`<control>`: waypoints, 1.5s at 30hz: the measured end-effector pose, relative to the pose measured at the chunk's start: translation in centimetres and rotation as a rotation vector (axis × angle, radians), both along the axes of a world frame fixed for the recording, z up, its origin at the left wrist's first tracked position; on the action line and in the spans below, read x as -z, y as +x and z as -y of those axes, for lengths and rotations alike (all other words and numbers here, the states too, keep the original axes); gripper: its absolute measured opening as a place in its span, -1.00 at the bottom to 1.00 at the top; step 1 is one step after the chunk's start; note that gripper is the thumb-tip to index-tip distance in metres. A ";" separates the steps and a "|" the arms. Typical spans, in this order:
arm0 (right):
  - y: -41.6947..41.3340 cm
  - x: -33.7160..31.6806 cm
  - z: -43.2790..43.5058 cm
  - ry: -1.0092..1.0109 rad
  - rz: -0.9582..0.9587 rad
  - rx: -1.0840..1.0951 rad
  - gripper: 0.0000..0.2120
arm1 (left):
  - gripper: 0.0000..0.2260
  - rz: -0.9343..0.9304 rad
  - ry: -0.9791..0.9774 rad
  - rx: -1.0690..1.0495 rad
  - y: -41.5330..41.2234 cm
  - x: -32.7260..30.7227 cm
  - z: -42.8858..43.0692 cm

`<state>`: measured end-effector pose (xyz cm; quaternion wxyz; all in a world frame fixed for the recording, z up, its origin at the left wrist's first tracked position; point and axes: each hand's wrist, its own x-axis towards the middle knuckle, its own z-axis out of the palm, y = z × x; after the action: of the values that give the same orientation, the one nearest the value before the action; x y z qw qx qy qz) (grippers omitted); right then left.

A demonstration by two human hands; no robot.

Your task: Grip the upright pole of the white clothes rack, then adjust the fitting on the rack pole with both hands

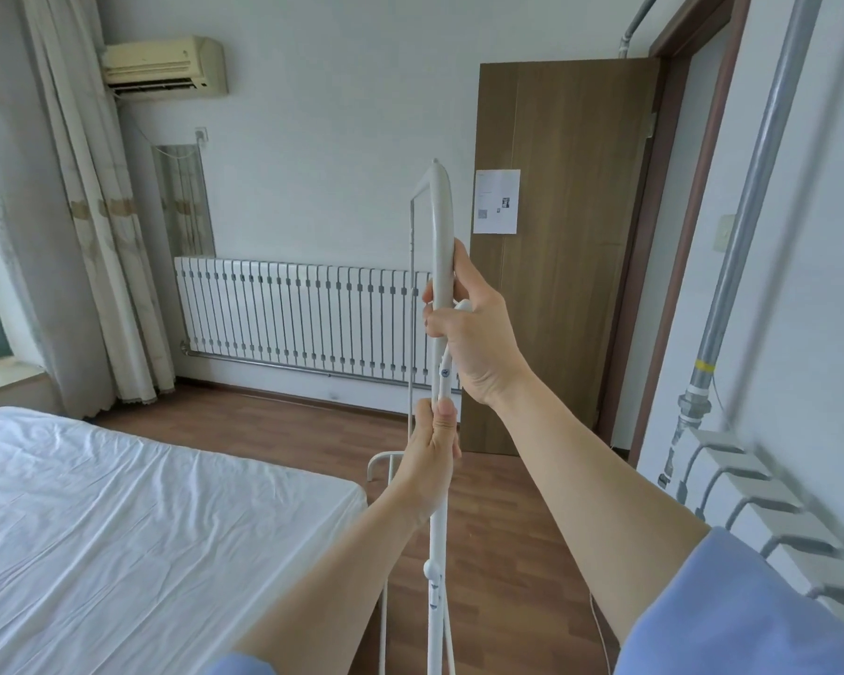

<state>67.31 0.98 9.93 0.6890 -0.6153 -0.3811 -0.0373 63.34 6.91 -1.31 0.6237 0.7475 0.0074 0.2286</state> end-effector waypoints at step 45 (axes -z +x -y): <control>23.7 0.1 -6.2 0.039 -0.024 -0.077 -0.25 | -0.77 -0.112 0.217 -0.112 23.3 0.4 -5.8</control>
<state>91.01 7.21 9.88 0.7063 -0.5873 -0.3952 -0.0107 86.61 12.73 -1.71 0.5239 0.8206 0.0594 0.2204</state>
